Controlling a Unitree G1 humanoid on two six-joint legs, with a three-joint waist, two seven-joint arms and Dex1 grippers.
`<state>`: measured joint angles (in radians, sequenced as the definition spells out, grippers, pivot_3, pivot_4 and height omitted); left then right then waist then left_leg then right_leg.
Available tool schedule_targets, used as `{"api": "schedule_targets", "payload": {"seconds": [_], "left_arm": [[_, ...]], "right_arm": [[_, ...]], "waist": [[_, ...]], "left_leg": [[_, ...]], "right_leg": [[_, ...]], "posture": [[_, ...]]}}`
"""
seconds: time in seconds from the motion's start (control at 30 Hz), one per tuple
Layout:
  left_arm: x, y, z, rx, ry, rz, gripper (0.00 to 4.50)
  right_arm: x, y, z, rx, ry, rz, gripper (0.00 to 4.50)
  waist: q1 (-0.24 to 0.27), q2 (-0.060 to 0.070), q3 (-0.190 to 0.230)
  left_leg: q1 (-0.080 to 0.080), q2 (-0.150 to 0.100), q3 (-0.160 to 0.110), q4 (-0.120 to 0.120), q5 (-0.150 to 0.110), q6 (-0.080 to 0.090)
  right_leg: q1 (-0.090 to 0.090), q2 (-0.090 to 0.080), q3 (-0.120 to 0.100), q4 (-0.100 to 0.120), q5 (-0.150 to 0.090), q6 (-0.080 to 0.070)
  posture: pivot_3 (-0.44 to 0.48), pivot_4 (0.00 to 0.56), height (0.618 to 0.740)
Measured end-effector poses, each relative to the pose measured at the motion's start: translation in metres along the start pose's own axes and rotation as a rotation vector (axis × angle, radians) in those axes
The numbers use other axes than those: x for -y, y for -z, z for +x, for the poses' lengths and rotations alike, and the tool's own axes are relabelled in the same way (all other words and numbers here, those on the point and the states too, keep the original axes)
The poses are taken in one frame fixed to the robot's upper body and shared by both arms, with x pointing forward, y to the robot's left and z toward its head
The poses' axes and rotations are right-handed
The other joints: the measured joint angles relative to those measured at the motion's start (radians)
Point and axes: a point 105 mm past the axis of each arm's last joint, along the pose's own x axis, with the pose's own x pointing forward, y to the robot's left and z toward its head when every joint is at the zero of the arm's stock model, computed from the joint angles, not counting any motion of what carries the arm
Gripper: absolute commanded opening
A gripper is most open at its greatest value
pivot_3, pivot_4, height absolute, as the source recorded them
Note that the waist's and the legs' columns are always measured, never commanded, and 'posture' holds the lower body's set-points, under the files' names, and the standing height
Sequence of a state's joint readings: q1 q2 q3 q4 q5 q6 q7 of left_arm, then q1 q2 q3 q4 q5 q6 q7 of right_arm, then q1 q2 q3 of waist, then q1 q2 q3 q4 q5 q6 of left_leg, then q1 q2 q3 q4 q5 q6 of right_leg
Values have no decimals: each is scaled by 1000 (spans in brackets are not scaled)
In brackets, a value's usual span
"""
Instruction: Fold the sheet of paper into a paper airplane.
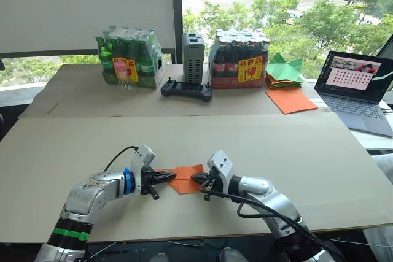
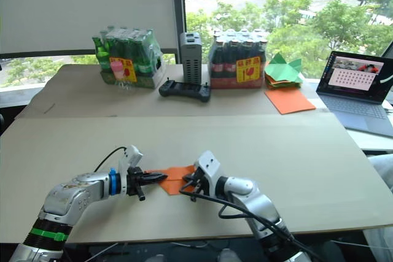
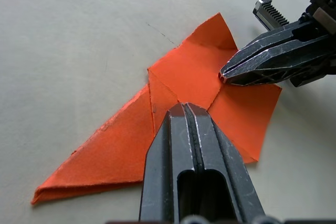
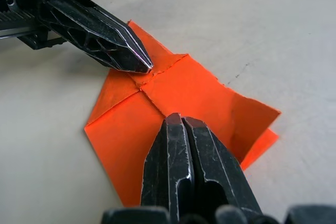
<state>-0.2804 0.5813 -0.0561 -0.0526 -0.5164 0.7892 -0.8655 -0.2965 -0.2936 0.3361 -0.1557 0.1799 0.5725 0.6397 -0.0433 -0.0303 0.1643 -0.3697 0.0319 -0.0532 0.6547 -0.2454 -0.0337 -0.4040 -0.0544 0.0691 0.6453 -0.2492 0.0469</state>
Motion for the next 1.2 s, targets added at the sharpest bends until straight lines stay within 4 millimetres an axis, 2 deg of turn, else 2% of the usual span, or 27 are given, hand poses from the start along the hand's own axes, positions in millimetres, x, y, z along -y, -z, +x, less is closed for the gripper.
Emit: {"api": "schedule_targets", "payload": {"seconds": [0.3, 0.6, 0.9, 1.2], "left_arm": [[0, 0, 0, -1, 2, -1, 0], [6, -3, 8, -15, 12, -16, 0], [29, -7, 24, -35, 69, -16, 0], [28, -3, 22, -57, 61, -12, 0]], "right_arm": [[8, 4, -15, -32, 44, -54, 26], [3, 4, -14, -43, 34, -245, 26], [1, 3, -12, -40, 26, -264, 26], [1, 3, -11, -36, 24, -262, 26]], "waist": [[0, 0, 0], [0, 1, -1], [-3, 0, 0], [-6, 0, 0]], "left_leg": [[0, 0, 0, -2, 0, 0], [0, 0, 0, -3, 0, 0], [0, 0, 0, -4, 0, 0], [0, 0, 0, -5, 0, 0]], "right_leg": [[0, 0, 0, -2, 0, 0], [0, 0, 0, -3, 0, 1], [0, 0, 0, -4, 0, 0], [-1, 0, 0, -4, 0, 0]], "posture": [[0, 150, 740], [0, 150, 740], [0, 150, 740], [0, 150, 740]]}}
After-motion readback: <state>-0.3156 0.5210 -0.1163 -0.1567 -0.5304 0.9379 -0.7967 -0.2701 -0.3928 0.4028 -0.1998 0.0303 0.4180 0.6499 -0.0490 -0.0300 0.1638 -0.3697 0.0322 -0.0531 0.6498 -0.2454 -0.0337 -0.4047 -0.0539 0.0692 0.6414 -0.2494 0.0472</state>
